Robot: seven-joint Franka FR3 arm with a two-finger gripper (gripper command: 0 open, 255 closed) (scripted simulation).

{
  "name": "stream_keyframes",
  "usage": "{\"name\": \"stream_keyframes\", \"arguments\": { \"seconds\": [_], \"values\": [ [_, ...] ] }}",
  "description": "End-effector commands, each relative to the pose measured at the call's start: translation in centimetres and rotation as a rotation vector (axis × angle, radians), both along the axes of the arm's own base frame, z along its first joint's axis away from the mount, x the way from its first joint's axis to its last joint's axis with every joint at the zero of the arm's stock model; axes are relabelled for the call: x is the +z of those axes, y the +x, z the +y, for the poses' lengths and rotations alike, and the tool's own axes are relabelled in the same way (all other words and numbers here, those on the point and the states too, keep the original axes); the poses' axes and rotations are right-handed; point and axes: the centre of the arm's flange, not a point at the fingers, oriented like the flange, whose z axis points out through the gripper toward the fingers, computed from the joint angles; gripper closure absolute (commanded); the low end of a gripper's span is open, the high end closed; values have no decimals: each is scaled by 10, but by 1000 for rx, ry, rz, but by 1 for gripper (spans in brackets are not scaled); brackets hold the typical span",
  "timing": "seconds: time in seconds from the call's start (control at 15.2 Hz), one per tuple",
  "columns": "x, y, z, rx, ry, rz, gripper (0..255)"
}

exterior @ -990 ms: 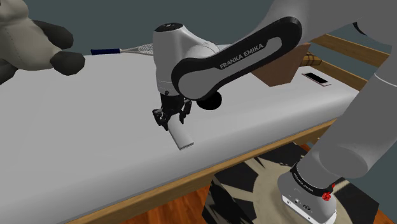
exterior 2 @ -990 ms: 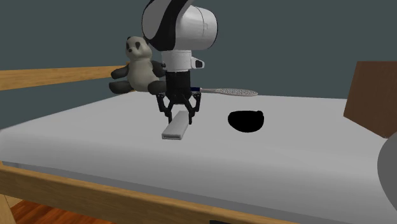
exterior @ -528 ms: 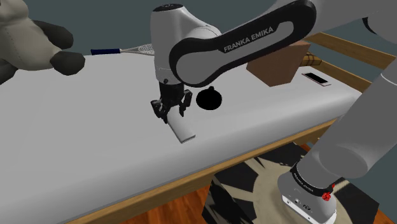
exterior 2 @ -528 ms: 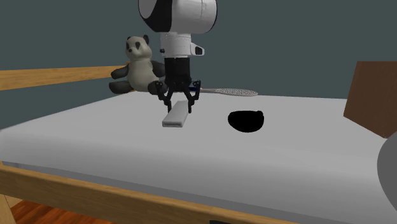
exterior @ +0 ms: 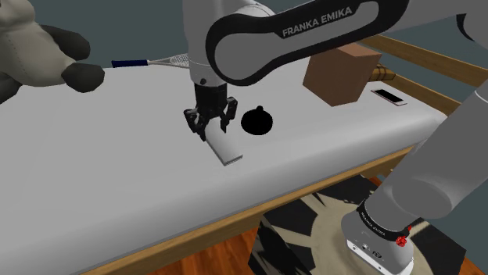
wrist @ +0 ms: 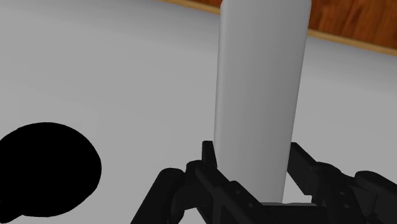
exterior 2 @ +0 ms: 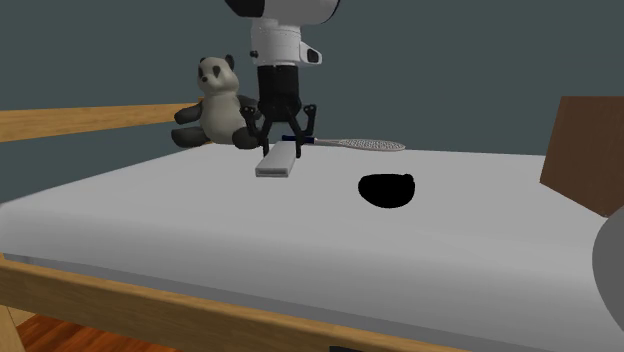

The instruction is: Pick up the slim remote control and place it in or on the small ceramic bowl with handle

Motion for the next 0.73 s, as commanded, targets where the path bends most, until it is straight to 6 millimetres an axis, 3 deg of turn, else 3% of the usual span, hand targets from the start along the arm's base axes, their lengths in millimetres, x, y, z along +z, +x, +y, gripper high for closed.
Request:
{"name": "stream_keyframes", "arguments": {
  "seconds": [0.0,0.13,0.66],
  "values": [
    [11,0,1,0,0,0,255],
    [21,0,1,0,0,0,255],
    [23,36,-98,0,0,0,255]
  ]
}}
